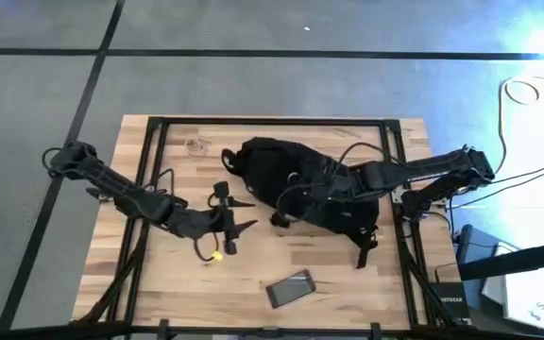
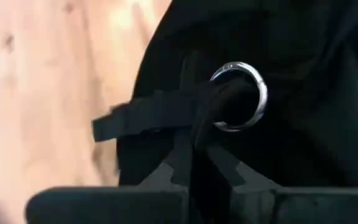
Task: Unpack backpack
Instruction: Adjust the black backpack, then put the pink cellphone into the black backpack
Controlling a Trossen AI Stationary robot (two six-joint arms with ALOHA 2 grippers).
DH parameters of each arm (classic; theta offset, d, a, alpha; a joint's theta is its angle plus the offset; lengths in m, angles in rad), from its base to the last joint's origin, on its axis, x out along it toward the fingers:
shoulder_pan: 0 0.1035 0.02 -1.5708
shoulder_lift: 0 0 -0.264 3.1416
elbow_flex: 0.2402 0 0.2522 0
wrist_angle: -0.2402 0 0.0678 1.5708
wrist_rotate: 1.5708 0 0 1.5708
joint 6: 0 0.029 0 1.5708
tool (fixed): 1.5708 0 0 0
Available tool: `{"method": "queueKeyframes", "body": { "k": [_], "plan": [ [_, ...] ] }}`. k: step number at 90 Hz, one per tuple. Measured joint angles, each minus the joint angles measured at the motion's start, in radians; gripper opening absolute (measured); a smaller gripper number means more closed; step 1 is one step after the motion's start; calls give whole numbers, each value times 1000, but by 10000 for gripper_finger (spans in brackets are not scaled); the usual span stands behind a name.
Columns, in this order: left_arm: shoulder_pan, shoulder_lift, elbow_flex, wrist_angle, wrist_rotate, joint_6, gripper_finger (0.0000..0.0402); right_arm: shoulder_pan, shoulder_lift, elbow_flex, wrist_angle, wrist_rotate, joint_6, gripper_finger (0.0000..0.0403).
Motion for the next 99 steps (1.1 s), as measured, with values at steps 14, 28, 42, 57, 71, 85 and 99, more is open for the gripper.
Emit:
{"method": "queueKeyframes", "body": {
  "k": [14, 28, 42, 57, 71, 85, 99],
  "plan": [
    [43, 64, 0, -13, -5, -29, 175, 0, -5, 0, 61, 68, -29, 1],
    [106, 102, 0, -294, -314, -285, 175, 1, -9, 0, 42, 175, -50, 1],
    [186, 95, -1, -553, -245, -517, 175, 0, -13, 0, 33, 196, -34, 1],
    [241, 98, -43, -446, 76, -488, 175, 1, -17, 0, 50, 195, -24, 1],
    [257, 98, -108, -248, 435, -485, 175, 1, -17, 0, 70, 200, -23, 1],
    [243, 112, -161, 86, 803, -575, 175, 1, -16, -4, 75, 209, -23, 1],
    [149, 216, -164, 232, 730, -539, 190, 0, -16, -21, 80, 209, -26, 1]
  ]
}}
